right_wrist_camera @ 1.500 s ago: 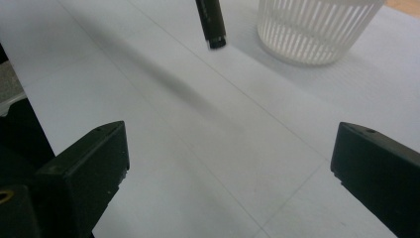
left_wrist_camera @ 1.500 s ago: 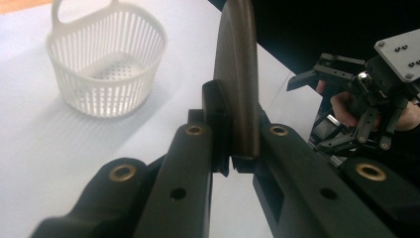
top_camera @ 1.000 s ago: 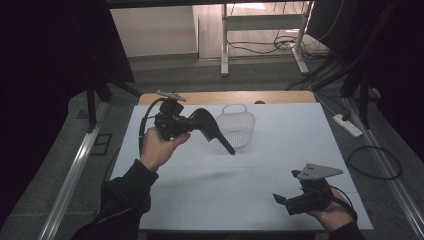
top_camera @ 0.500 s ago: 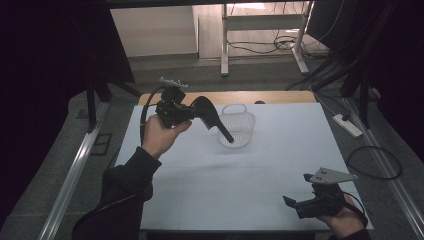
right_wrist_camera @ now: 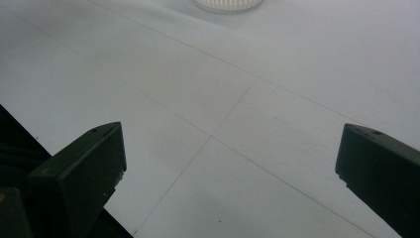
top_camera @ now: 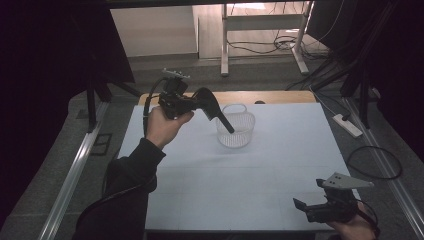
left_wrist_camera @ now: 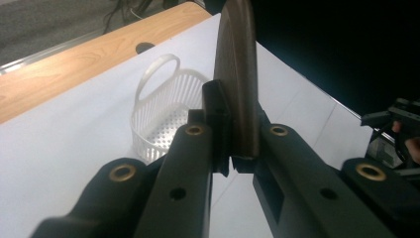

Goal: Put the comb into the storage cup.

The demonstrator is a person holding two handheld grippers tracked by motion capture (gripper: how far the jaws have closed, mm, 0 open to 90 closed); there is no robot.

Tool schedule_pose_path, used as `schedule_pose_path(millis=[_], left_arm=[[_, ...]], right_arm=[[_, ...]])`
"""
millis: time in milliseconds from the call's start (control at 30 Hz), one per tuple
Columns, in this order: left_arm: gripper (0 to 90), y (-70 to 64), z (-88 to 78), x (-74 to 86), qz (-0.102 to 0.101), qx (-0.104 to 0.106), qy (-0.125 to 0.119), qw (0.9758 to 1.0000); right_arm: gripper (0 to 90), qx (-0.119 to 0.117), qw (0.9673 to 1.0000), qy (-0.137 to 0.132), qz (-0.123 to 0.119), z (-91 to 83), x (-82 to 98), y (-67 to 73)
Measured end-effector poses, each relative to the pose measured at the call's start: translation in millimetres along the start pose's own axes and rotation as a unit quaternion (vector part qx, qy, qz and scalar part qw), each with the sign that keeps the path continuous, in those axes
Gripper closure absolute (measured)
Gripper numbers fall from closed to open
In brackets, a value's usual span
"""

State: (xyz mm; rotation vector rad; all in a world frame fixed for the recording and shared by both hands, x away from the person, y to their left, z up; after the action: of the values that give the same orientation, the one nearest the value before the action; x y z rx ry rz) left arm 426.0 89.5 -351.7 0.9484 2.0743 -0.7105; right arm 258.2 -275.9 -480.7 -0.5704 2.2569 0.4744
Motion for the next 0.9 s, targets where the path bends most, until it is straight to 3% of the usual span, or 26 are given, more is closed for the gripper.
schedule_pose_path(millis=[433,900], left_arm=[[87.3,10.3,14.4,-7.1,0.001,-0.012,0.003,0.9999],[87.2,18.3,37.2,-4.3,-0.006,-0.015,-0.005,0.9999]], right_arm=[[0.0,0.013,0.9999,-0.005,0.005,-9.8,4.4,-0.3],[0.0,0.012,0.9998,-0.007,0.014,-11.8,5.1,-2.1]])
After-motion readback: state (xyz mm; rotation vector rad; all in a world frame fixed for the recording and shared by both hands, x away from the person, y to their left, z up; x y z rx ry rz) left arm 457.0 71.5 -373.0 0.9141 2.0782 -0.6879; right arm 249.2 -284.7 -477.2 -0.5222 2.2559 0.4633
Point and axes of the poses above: each handheld gripper's, and its own axes: z roughly forward along the jaws, x roughly out of its underside, y roughly to its left, the point moved 6 cm from there along z, roughly forward along the jaws, and after that the axes turned 9 degrees about z, right-handed, at the moved point
